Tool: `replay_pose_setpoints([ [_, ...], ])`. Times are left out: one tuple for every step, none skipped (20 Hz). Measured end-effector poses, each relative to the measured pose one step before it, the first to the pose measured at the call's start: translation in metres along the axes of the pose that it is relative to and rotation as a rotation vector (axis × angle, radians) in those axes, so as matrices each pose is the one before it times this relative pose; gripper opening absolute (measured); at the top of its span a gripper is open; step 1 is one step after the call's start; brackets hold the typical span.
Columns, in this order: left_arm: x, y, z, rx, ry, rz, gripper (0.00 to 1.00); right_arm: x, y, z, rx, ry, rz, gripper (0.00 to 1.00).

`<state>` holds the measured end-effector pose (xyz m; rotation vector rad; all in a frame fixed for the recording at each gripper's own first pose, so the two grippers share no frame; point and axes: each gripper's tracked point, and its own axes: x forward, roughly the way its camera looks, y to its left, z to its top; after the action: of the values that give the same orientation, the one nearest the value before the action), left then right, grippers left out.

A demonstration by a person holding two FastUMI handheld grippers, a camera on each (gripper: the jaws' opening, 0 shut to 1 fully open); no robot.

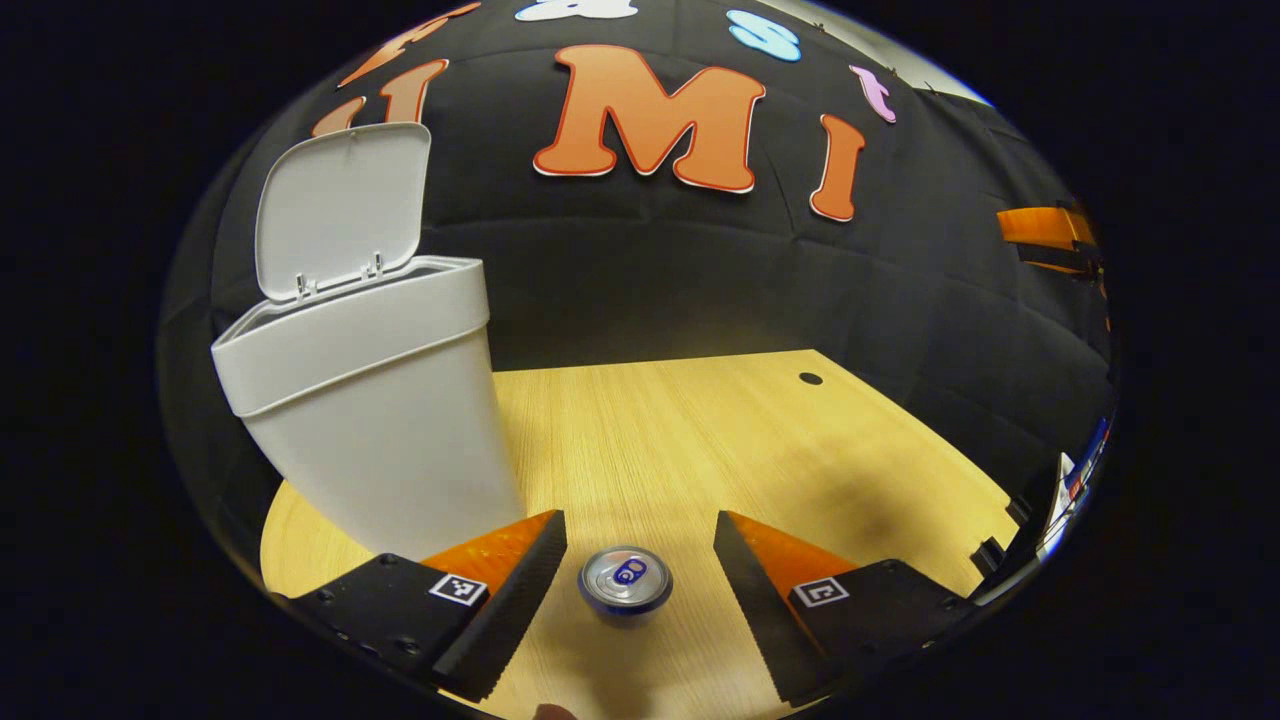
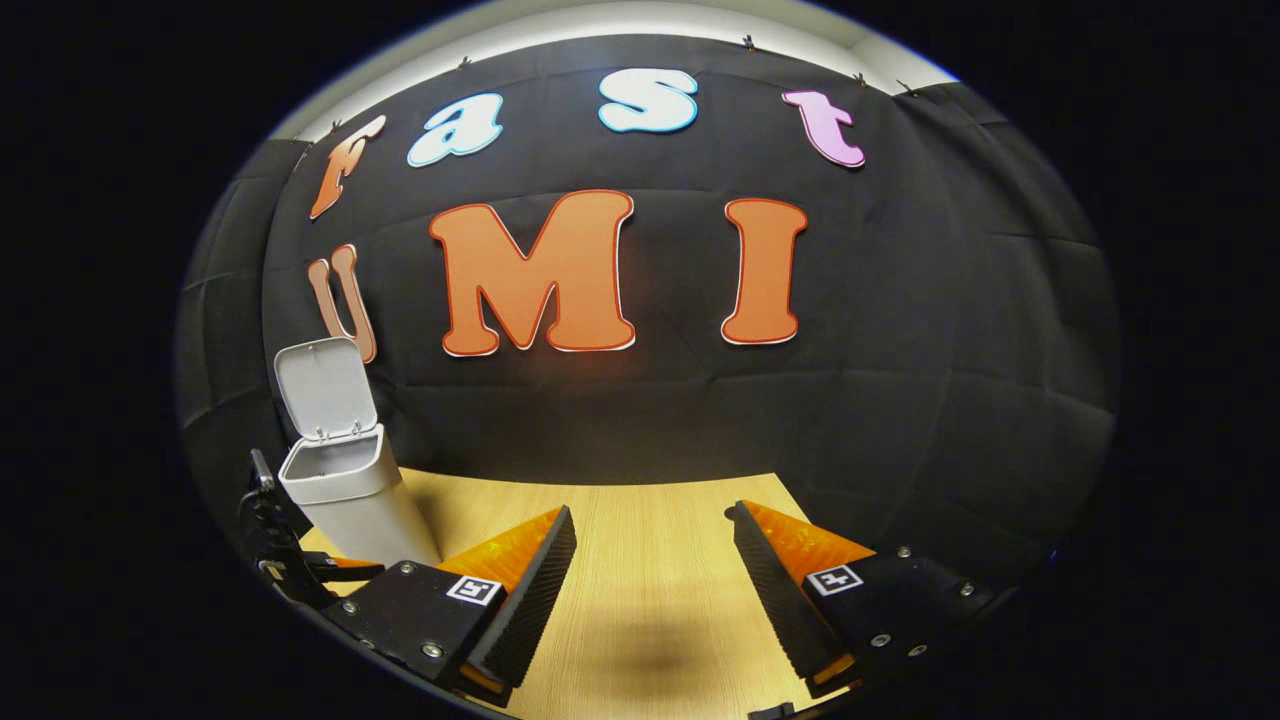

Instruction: Press the lid of the desktop garbage bin to open it, pick up the crumpled paper on the desktop and throw it into the bin, then pick up the pop can on the desktop and drop it into the bin, and finally close the garbage bin lid.

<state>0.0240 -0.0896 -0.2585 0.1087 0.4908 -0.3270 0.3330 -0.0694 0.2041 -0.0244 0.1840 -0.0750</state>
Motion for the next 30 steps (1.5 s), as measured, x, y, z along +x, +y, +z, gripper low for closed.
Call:
replay_pose_setpoints([
  [0.00263, 0.00067, -0.00468, 0.00147, 0.0112, 0.00145, 0.95, 0.00211, -0.00131, -0.00256, -0.00104, 0.00434, -0.00211, 0.94],
  [0.00265, 0.00081, -0.0038, 0.00754, 0.01147, 0.00352, 0.95, 0.0013, -0.00277, -0.00124, -0.00206, 0.00436, -0.00371, 0.94],
  [0.00302, 0.00087, -0.00357, 0.01076, 0.0069, 0.00594, 0.95, 0.00148, -0.00161, -0.00155, -0.0021, 0.00554, -0.0034, 0.94],
  [0.00331, 0.00169, -0.00323, 0.00651, 0.00705, 0.00718, 0.95, 0.00199, -0.00104, -0.00249, -0.00054, 0.00645, -0.00191, 0.95],
  [0.00363, 0.00139, -0.0071, 0.00071, 0.01666, 0.00194, 0.95, 0.0019, -0.001, -0.00227, 0.00033, 0.00613, -0.00018, 0.95],
  [0.00387, 0.00062, -0.00523, -0.00437, 0.01903, -0.00094, 0.95, 0.00122, -0.00095, -0.00168, -0.00138, 0.0065, -0.00093, 0.94],
  [0.0036, -0.00027, -0.0063, -0.00785, 0.02131, -0.00168, 0.95, 0.00192, -0.00125, -0.00178, -0.00321, 0.00543, -0.00063, 0.94],
  [0.00225, -0.00068, -0.00626, -0.00676, 0.027, -0.00329, 0.96, 0.00201, -0.00123, -0.00177, -0.00259, 0.00415, 0.00009, 0.95],
  [0.00144, -0.00003, -0.00695, -0.00499, 0.02804, -0.00127, 0.96, 0.00144, -0.00048, -0.00058, -0.00015, 0.00388, 0.00022, 0.95],
  [0.00415, 0.00125, -0.00302, -0.00293, 0.01018, 0.00106, 0.97, 0.00153, -0.00007, -0.00142, -0.00002, 0.00443, 0.00022, 0.94],
  [0.00254, 0.00101, -0.00318, -0.00086, 0.01003, 0.0008, 0.97, 0.00107, -0.00014, -0.00072, 0.00075, 0.00285, 0.00025, 0.95],
  [0.00224, 0.00103, -0.00316, 0.00091, 0.01091, 0.00351, 0.97, 0.00279, 0.00001, -0.00184, 0.00115, 0.00439, 0.00099, 0.95],
  [0.00249, -0.00005, -0.00501, -0.00108, 0.01062, 0.00101, 0.97, 0.00168, 0.00049, -0.00104, -0.00002, 0.00398, 0.00145, 0.95],
  [0.00189, 0.00025, -0.00412, -0.00248, 0.01078, -0.00002, 0.97, 0.00218, -0.00037, -0.00087, -0.00087, 0.00316, 0.0023, 0.95],
  [0.00221, -0.00033, -0.0035, -0.00178, 0.0075, -0.00249, 0.97, 0.0024, 0.00061, -0.00137, -0.00124, 0.00458, 0.00138, 0.95],
  [0.00303, -0.00024, -0.00392, -0.00109, 0.00889, -0.0016, 0.96, 0.00266, 0.00053, -0.00131, 0.00057, 0.00519, 0.00297, 0.94],
  [0.00245, -0.00016, -0.00483, 0.00159, 0.01095, -0.00165, 0.97, 0.00247, 0.00004, -0.00193, 0.00279, 0.00628, 0.00224, 0.95],
  [0.00315, 0.00045, -0.00495, 0.00272, 0.01159, -0.00052, 0.97, 0.00158, -0.00067, -0.00181, 0.00244, 0.00346, 0.00072, 0.95],
  [0.00388, 0.00076, -0.00695, 0.00092, 0.01355, 0.00224, 0.97, 0.00106, -0.00038, -0.00153, 0.00122, 0.00524, 0.00042, 0.95],
  [0.00358, 0.00059, -0.00589, -0.00204, 0.01391, 0.00374, 0.97, 0.00125, 0.00002, -0.00124, -0.00009, 0.00387, -0.00026, 0.95],
  [0.00212, -0.00153, -0.00447, -0.00596, 0.01231, -0.00765, 0.97, 0.001, -0.0007, -0.00087, -0.00067, 0.00292, -0.0013, 0.95],
  [0.00275, 0.00127, -0.0017, -0.00903, 0.00893, 0.00292, 0.97, 0.00093, -0.00097, -0.00082, -0.0017, 0.00305, -0.00019, 0.95],
  [-0.00125, -0.0008, 0.00391, -0.00463, -0.01261, 0.00813, 0.96, 0.00068, -0.00102, -0.00153, -0.00109, 0.00433, -0.00221, 0.95],
  [-0.00167, -0.00227, 0.00151, -0.00034, -0.0034, -0.00742, 0.84, 0.00085, -0.00043, -0.00079, -0.00014, 0.00279, -0.00095, 0.95],
  [-0.00067, 0.00173, -0.00176, 0.00416, 0.00044, 0.00555, 0.83, 0.00072, -0.00038, 0.00009, 0.00047, 0.00162, 0.00064, 0.94],
  [-0.00115, 0.00163, 0.00369, 0.01384, -0.00659, 0.01168, 0.83, 0.00054, 0.00068, -0.00076, 0.00014, -0.0003, 0.00023, 0.95],
  [-0.00401, -0.00016, 0.00488, 0.01642, -0.01252, 0.00828, 0.83, -0.00007, -0.00004, 0.00024, -0.00045, -0.00033, 0.00002, 0.95],
  [-0.00481, -0.00245, 0.00693, 0.01089, -0.01183, -0.00112, 0.83, -0.00001, 0.00101, 0.00101, 0.00034, -0.00243, 0.00247, 0.95],
  [-0.00446, -0.00219, 0.00909, 0.00156, -0.013, -0.00591, 0.83, -0.00017, 0.00051, 0.00065, 0.00315, -0.00049, 0.00382, 0.95],
  [-0.00436, -0.00043, 0.00934, -0.00404, -0.01774, -0.0065, 0.83, 0.0, 0.00171, 0.00003, 0.00254, -0.00166, 0.00476, 0.95],
])
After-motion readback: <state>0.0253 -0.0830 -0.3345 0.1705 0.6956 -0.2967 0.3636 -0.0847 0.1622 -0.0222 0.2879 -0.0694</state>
